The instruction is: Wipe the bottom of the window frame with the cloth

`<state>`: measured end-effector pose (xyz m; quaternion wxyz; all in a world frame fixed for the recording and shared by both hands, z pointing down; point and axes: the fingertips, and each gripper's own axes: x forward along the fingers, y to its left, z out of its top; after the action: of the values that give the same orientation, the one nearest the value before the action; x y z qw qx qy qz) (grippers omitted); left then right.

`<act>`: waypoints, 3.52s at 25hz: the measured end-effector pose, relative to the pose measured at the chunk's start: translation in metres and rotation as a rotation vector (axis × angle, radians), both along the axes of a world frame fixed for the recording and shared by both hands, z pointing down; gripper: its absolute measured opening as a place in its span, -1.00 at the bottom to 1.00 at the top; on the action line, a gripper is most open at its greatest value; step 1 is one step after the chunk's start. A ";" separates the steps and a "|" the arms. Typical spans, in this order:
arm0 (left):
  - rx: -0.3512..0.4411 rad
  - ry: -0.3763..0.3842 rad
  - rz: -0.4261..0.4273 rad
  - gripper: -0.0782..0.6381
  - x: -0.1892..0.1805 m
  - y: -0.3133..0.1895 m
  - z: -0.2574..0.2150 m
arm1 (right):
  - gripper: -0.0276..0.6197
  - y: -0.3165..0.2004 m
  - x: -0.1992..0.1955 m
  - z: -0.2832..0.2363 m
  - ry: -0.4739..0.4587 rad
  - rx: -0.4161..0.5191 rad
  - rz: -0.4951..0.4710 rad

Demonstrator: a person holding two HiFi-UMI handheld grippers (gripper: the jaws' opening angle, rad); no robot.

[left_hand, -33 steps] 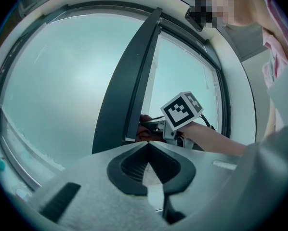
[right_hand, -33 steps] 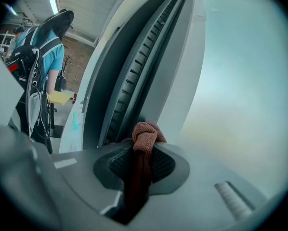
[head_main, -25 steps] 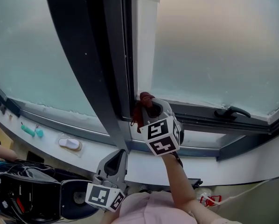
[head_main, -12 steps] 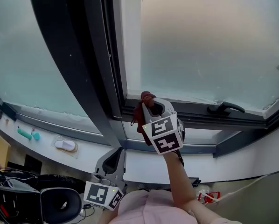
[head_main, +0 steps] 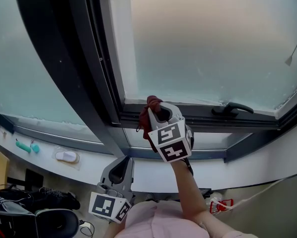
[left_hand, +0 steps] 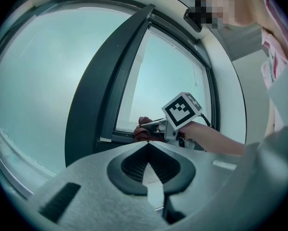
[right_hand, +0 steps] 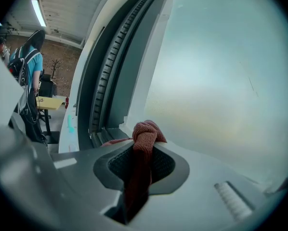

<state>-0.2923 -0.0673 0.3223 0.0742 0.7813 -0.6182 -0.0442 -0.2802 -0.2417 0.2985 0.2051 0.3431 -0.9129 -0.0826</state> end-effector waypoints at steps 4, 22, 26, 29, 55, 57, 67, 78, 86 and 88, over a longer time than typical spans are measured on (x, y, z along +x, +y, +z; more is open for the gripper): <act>0.002 -0.002 0.005 -0.78 0.005 0.001 -0.001 | -0.72 -0.001 0.008 0.001 0.023 0.002 0.017; 0.009 -0.022 0.049 -0.78 0.033 -0.003 -0.005 | -0.72 -0.014 0.067 0.003 -0.042 -0.054 0.112; 0.006 -0.014 0.050 -0.78 0.036 -0.004 -0.004 | -0.72 -0.017 0.079 0.003 -0.044 -0.056 0.132; 0.004 -0.011 0.061 -0.78 0.042 -0.006 -0.003 | -0.72 -0.019 0.088 0.003 -0.050 -0.058 0.142; 0.002 0.002 0.133 -0.78 0.091 -0.025 -0.004 | -0.72 -0.041 0.172 0.004 -0.093 -0.084 0.247; 0.000 0.001 0.137 -0.78 0.094 -0.025 -0.003 | -0.72 -0.043 0.181 0.004 -0.096 -0.083 0.262; 0.004 0.005 0.129 -0.78 0.095 -0.024 -0.005 | -0.72 -0.046 0.198 0.004 -0.078 -0.054 0.292; 0.009 -0.004 0.070 -0.78 0.063 -0.003 -0.006 | -0.71 0.007 0.151 -0.056 -0.427 0.118 0.106; 0.008 -0.016 0.001 -0.78 0.017 0.026 -0.006 | -0.72 0.065 0.009 -0.043 -0.459 0.022 -0.152; 0.008 -0.017 -0.029 -0.78 0.002 0.035 -0.005 | -0.72 0.069 -0.020 -0.032 -0.448 -0.017 -0.187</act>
<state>-0.2901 -0.0327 0.3168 0.0652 0.7730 -0.6297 -0.0410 -0.3007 -0.1722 0.2663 -0.0082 0.2653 -0.9640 -0.0155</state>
